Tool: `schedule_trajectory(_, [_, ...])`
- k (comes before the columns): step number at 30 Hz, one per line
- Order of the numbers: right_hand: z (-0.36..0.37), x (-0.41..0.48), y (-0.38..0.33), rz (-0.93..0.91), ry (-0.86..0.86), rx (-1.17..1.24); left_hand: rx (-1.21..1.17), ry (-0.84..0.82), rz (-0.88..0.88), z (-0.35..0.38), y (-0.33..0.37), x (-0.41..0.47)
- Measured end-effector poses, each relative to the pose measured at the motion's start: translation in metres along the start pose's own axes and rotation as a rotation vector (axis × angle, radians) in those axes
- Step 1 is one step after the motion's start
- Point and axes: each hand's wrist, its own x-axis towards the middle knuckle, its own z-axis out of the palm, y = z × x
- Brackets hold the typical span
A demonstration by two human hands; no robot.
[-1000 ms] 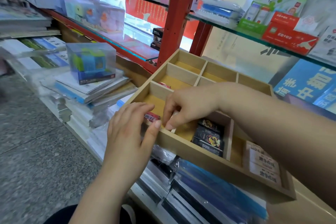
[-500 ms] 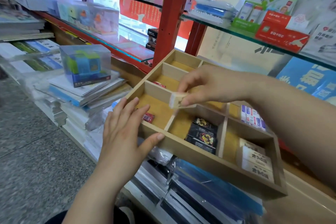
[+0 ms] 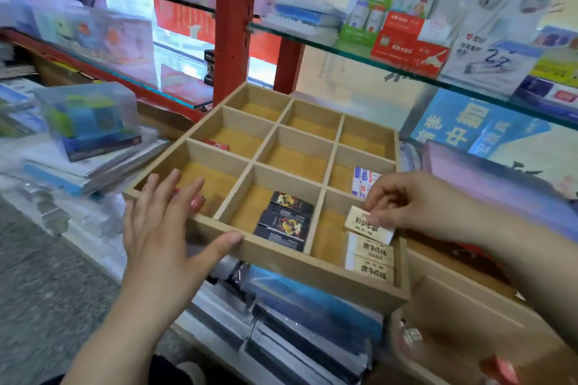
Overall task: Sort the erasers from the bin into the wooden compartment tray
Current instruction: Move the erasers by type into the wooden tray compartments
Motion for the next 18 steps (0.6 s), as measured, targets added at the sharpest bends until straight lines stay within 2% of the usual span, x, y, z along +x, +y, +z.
schedule_trajectory(4, [0.0010, -0.0015, -0.0008, -0.030, 0.042, -0.109, 0.016, -0.017, -0.001, 0.0000, -0.0004, -0.0015])
schedule_trajectory(9, [-0.0017, -0.0070, -0.0023, -0.080, 0.034, -0.417, 0.035, -0.031, -0.012, -0.0008, -0.0002, -0.0010])
schedule_trajectory(13, [0.0006, -0.0065, 0.0007, -0.214, 0.110, -0.550, 0.040, -0.028, -0.010, -0.0008, 0.0010, -0.0012])
schedule_trajectory(15, [0.0021, -0.0032, 0.0016, -0.267, 0.122, -0.567, 0.053, -0.033, -0.006, -0.0009, 0.0001, -0.0014])
schedule_trajectory(18, [0.0043, -0.0006, -0.0024, -0.295, 0.170, -0.429, 0.064, -0.047, -0.013, -0.0020, -0.0015, -0.0013])
